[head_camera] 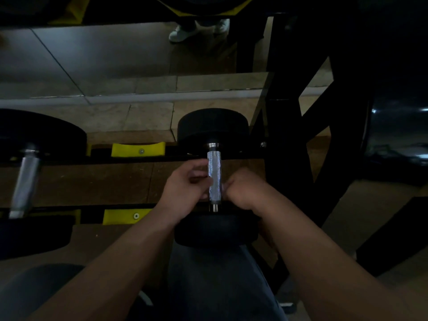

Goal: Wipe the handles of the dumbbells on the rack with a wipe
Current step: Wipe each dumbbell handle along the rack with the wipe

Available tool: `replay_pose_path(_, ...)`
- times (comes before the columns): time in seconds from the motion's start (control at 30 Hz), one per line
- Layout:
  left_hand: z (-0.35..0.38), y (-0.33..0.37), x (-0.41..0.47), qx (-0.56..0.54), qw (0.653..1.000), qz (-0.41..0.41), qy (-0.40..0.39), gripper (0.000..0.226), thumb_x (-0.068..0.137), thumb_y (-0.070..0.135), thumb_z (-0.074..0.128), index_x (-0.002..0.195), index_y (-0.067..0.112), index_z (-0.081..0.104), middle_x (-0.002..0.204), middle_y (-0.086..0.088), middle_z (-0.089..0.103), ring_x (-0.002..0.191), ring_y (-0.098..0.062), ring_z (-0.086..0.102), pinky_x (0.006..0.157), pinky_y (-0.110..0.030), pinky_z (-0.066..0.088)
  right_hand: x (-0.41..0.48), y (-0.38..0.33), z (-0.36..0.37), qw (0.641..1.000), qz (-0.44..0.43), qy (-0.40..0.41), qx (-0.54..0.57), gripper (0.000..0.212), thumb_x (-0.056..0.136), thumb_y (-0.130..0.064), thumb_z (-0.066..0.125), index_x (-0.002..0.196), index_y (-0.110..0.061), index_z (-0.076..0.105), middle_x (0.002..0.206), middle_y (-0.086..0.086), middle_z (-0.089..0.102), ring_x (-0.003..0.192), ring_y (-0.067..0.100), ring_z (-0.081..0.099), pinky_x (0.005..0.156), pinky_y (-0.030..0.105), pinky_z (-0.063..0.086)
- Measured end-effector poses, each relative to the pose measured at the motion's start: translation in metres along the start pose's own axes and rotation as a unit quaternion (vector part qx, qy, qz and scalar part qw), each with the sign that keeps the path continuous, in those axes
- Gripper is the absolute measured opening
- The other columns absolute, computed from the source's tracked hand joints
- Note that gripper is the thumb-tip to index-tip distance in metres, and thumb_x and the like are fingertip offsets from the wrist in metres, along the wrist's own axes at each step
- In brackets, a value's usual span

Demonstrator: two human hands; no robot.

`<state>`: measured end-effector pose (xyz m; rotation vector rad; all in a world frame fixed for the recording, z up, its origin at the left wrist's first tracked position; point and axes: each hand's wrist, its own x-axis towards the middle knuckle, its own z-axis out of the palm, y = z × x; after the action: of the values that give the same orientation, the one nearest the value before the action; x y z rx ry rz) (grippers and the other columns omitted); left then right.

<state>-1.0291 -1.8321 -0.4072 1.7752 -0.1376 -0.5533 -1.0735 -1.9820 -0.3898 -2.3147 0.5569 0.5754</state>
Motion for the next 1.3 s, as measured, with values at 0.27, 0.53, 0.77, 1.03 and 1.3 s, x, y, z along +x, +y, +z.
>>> replay_pose_path(0.27,-0.001,0.001,-0.002,-0.003,1.000,-0.005,-0.009,0.042,0.089,0.009,0.072,0.125,0.030,0.063,0.110,-0.004,0.068,0.100,-0.013,0.069,0.068,-0.027,0.060,0.014,-0.005,-0.004,0.956,0.007,0.164,0.242,0.021,0.091,-0.014,0.067,0.075,-0.027,0.072,0.081,-0.013,0.070,0.082,0.008,0.068,0.067,0.019,0.048)
replay_pose_path(0.53,-0.004,0.000,-0.001,-0.001,1.000,-0.008,-0.012,0.044,0.089,0.012,0.072,0.126,0.033,0.062,0.112,-0.001,0.067,0.101,-0.015,0.070,0.072,-0.032,0.062,-0.025,0.013,-0.002,0.998,-0.054,0.035,0.023,0.012,0.082,-0.033,0.080,0.072,-0.029,0.074,0.074,-0.013,0.069,0.073,0.001,0.065,0.058,0.016,0.043)
replay_pose_path(0.77,-0.011,0.000,-0.005,-0.094,0.993,-0.054,-0.043,0.043,0.092,-0.008,0.057,0.120,0.023,0.066,0.112,-0.013,0.070,0.093,-0.019,0.074,0.079,-0.036,0.062,0.003,-0.027,-0.004,0.949,-0.202,0.241,-0.005,0.013,0.095,-0.027,0.065,0.096,-0.023,0.078,0.095,-0.005,0.073,0.080,0.004,0.062,0.070,0.017,0.046)
replay_pose_path(1.03,-0.020,-0.007,-0.002,-0.133,0.983,-0.117,-0.050,0.047,0.091,-0.018,0.047,0.132,0.002,0.056,0.100,-0.013,0.072,0.083,-0.017,0.075,0.071,-0.028,0.061,-0.014,-0.020,-0.003,0.922,-0.286,0.006,-0.261,0.014,0.092,-0.036,0.066,0.099,-0.031,0.077,0.092,-0.002,0.071,0.084,0.016,0.066,0.073,0.034,0.057)
replay_pose_path(1.3,-0.025,-0.004,-0.005,-0.153,0.975,-0.152,-0.052,0.040,0.093,-0.010,0.051,0.126,0.010,0.060,0.094,-0.006,0.076,0.086,-0.017,0.076,0.073,-0.027,0.061,0.013,-0.050,-0.006,0.881,-0.204,0.245,-0.349,0.017,0.096,-0.022,0.055,0.094,-0.022,0.071,0.084,0.000,0.061,0.070,0.023,0.063,0.055,0.031,0.048)
